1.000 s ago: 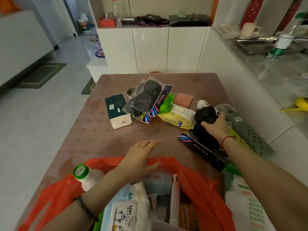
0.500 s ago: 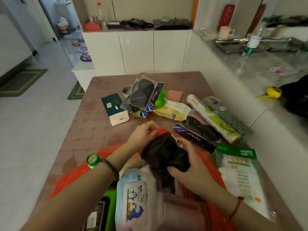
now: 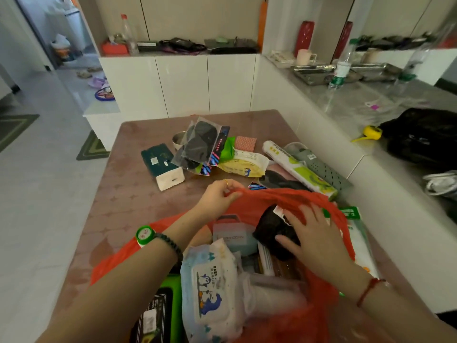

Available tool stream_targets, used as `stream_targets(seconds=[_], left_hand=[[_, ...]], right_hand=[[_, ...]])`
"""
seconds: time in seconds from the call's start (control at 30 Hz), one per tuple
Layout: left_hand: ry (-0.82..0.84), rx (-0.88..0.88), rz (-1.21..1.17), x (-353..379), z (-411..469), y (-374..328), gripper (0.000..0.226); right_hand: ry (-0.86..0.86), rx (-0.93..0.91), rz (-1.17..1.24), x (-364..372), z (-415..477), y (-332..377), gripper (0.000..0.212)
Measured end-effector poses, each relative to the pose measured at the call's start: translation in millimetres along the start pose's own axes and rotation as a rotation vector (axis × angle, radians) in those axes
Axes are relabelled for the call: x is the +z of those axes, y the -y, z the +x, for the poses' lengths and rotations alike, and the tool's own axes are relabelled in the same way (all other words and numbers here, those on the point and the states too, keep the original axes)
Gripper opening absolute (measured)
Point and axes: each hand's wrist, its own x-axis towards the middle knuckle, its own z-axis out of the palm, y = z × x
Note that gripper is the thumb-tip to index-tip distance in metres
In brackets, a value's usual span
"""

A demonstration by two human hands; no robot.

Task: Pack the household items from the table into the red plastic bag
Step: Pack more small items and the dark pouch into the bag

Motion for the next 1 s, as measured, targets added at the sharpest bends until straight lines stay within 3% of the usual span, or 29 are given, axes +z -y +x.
stream_targets(seconds=[0.07, 0.17, 0.23, 0.37, 0.5, 0.57, 0.67, 0.7, 0.77, 0.83, 0.87, 1.0], left_hand=[[0.023, 0.032, -0.006, 0, -2, -2, 0.018], [0.063, 0.064, -0.003, 1, -3, -1, 0.020], [0.106, 0.073, 0.016, 3, -4, -1, 0.021], [0.158, 0.118, 0.061, 7, -4, -7, 0.017], [0.107, 0.146, 0.074, 9, 2, -9, 0.008], [0.139, 0.161, 0.088, 9, 3, -11, 0.006], [0.212, 0.178, 0.133, 9, 2, -12, 0.007], [0.222, 0.178, 0.146, 9, 3, -13, 0.008], [0.230, 0.188, 0.184, 8, 5, -12, 0.009], [0.242, 0.188, 0.239, 6, 8, -13, 0.008], [0.247, 0.183, 0.266, 5, 10, -13, 0.009], [0.220, 0.143, 0.277, 3, 20, -15, 0.012]], right_hand=[[-0.082, 0.041, 0.022, -4, 9, -7, 0.029], [-0.092, 0.099, -0.034, -8, 17, -18, 0.067], [-0.031, 0.127, -0.095, -13, 20, -25, 0.076], [0.189, 0.186, -0.121, -25, 30, -47, 0.033], [0.169, 0.156, -0.238, -47, 39, -63, 0.023], [0.239, 0.086, -0.036, -58, 37, -66, 0.025], [0.590, -0.059, 0.757, -86, 27, -68, 0.024], [0.578, -0.036, 1.076, -97, 26, -70, 0.029], [0.317, 0.095, 1.425, -109, 32, -84, 0.033], [0.083, 0.266, 1.533, -111, 49, -97, 0.019], [0.045, 0.336, 1.526, -108, 61, -102, 0.009], [0.143, 0.483, 1.447, -68, 114, -109, 0.011]])
